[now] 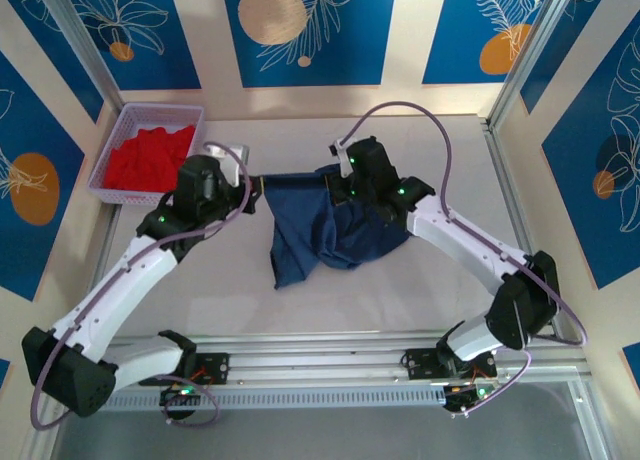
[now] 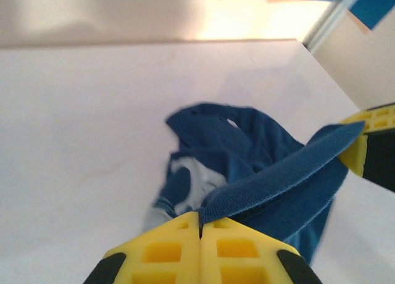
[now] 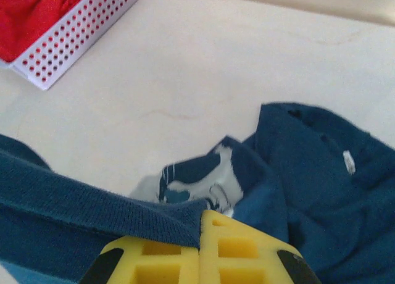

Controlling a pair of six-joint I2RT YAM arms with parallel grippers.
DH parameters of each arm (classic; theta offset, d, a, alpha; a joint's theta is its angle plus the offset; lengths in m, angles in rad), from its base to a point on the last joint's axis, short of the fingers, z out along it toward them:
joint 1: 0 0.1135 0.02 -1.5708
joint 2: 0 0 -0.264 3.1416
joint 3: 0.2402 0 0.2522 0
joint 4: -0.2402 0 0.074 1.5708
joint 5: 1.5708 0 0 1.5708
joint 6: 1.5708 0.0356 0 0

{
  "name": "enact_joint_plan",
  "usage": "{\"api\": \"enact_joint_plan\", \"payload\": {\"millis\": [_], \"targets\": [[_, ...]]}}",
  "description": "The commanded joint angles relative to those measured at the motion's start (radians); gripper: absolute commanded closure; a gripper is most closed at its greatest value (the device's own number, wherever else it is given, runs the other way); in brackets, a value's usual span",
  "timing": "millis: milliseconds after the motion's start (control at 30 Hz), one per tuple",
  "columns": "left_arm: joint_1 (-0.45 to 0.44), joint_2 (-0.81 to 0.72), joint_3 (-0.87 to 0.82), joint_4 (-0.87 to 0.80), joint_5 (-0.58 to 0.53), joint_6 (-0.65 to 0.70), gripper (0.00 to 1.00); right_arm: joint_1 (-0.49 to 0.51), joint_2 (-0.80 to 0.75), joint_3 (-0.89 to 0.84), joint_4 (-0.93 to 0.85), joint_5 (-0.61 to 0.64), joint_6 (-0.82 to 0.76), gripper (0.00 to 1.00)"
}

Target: Fold the inside-out t-shirt

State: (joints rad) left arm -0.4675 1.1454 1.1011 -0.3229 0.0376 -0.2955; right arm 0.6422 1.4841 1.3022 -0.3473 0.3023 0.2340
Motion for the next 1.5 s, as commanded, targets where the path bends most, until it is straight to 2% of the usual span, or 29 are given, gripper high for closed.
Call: {"api": "enact_joint_plan", "payload": {"millis": [0,67,200,400,567,700,833,1000,1067,1133,1333,1467], "targets": [[0.000,0.025,0.069,-0.064,-0.096,0.072,1.00,-0.023,0.024,0.053,0.029,0.001,-0.035,0.99],[-0.029,0.016,0.028,-0.041,-0.031,0.085,1.00,-0.035,0.013,0.027,0.017,-0.003,-0.039,0.98],[-0.166,0.002,-0.118,-0.022,0.055,0.083,1.00,-0.045,-0.066,-0.115,-0.031,-0.019,-0.010,0.97],[-0.348,-0.018,-0.333,0.035,0.019,-0.045,1.00,-0.044,-0.213,-0.353,-0.139,-0.092,0.147,0.95],[-0.467,0.021,-0.461,0.087,-0.034,-0.174,1.00,0.014,-0.276,-0.530,-0.177,-0.126,0.310,0.94],[-0.560,0.107,-0.524,0.132,-0.044,-0.250,1.00,0.088,-0.284,-0.640,-0.212,-0.088,0.430,0.84],[-0.618,0.166,-0.488,0.081,-0.050,-0.241,0.81,0.136,-0.318,-0.691,-0.244,-0.069,0.486,0.70],[-0.625,0.103,-0.476,0.032,-0.013,-0.202,0.55,0.178,-0.393,-0.674,-0.310,-0.037,0.450,0.62],[-0.625,0.061,-0.474,0.006,-0.001,-0.179,0.48,0.181,-0.426,-0.667,-0.306,-0.043,0.419,0.55],[-0.624,0.011,-0.474,-0.013,-0.006,-0.161,0.46,0.182,-0.457,-0.672,-0.291,-0.050,0.395,0.50],[-0.568,-0.077,-0.444,-0.035,-0.071,-0.126,0.41,0.177,-0.486,-0.688,-0.322,0.002,0.422,0.45],[-0.410,-0.072,-0.411,-0.014,-0.146,-0.196,0.39,0.106,-0.447,-0.643,-0.225,0.006,0.369,0.41]]}}
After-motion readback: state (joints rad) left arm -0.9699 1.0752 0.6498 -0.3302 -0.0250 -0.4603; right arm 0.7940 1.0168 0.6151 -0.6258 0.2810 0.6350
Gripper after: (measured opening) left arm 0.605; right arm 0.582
